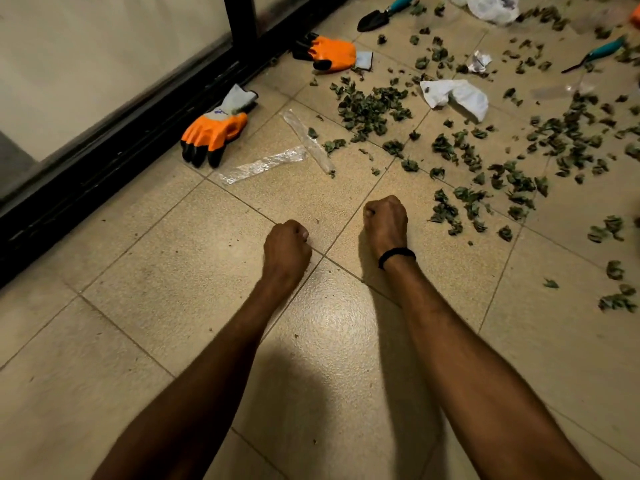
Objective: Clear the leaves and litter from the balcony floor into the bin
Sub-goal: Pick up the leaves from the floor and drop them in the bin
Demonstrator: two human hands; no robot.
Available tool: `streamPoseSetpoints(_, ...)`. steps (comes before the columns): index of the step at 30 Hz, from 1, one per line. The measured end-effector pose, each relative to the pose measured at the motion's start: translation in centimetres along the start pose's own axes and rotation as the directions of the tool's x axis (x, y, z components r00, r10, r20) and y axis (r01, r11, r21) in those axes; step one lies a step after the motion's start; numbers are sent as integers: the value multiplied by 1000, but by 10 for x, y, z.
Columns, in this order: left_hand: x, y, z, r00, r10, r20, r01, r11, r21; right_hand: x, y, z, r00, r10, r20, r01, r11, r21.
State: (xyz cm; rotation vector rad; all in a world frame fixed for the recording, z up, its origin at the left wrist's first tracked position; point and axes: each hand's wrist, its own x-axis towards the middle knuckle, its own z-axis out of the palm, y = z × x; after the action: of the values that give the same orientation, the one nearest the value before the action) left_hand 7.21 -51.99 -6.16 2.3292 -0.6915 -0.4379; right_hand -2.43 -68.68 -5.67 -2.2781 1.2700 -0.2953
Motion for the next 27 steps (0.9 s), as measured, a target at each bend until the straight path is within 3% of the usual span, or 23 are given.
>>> streamPoseSetpoints(10, -43, -31, -33, 991, -75, -112, 59, 989, -138, -99, -14, 31, 967, -226, 114, 226, 974, 12)
streamPoseSetpoints(14, -58, -43, -47, 988, -104, -113, 88, 986, -141, -131, -15, 44, 989, -139, 53, 137, 989, 51)
streamPoseSetpoints(16, -65, -48, -53, 986, -117, -120, 99, 984, -146, -136, -18, 40, 993, -75, 89, 64, 991, 115)
streamPoseSetpoints(19, -73, -56, -60, 984, -123, -128, 102, 982, -159, -128, -22, 31, 984, -131, 123, 110, 980, 167)
streamPoseSetpoints(22, -78, -62, -68, 982, -112, -152, 87, 983, -165, -105, -31, 12, 974, -107, 200, 33, 939, 342)
streamPoseSetpoints(27, -82, -70, -80, 976, -101, -193, 73, 987, -145, -61, -50, -4, 945, -269, 189, 239, 957, 164)
